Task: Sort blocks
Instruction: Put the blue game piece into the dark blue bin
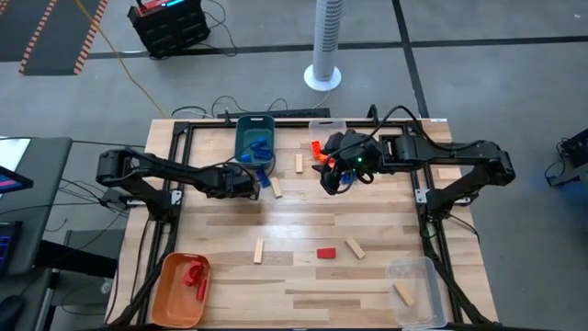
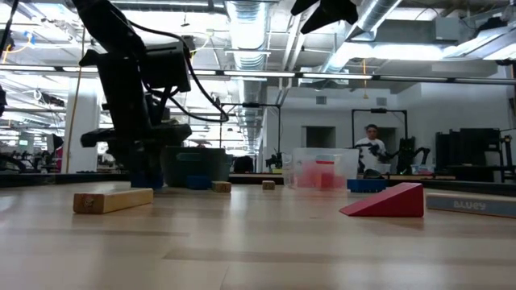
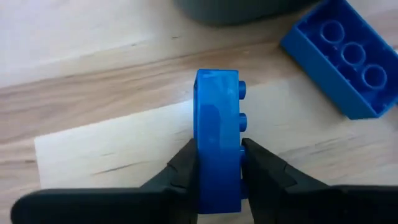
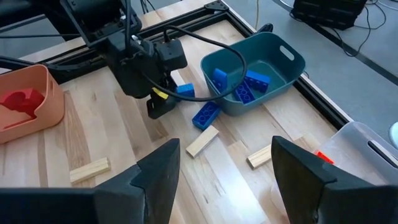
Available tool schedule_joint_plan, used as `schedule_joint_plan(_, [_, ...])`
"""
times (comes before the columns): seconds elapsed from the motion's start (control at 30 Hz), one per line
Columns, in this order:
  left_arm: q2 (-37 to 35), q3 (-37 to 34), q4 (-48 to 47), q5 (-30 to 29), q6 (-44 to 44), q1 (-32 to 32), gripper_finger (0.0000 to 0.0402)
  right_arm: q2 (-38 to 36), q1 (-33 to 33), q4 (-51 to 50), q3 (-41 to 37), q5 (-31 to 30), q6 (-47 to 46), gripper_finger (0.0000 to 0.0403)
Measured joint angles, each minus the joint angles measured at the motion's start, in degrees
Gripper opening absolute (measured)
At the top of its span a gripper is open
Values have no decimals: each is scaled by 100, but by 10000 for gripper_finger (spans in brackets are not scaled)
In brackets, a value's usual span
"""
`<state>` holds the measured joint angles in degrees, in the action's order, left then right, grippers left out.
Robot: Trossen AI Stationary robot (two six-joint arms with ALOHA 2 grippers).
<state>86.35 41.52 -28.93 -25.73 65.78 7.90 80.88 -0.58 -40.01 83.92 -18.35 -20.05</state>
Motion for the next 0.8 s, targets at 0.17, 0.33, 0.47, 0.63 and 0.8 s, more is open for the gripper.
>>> schedule_joint_plan(0.17, [-204,-1,77,626,-624,-1,82,0,-46,-31,0,0,13,244])
schedule_joint_plan(0.33, [-1048,-6,421,1641,-1654,-77,84,0,-70,-33,0,1,41,244])
schedule_joint_plan(0.47, [-1870,0,1143,1678,-1993,144,94,0,-79,-28,0,2,44,244])
schedule_joint_plan(0.63, [-2193,0,1413,1495,-2225,1072,92,0,-117,-19,0,4,49,244])
schedule_joint_plan(0.8, [-1708,2,1832,1986,-2377,2117,92,0,-151,103,0,15,59,244])
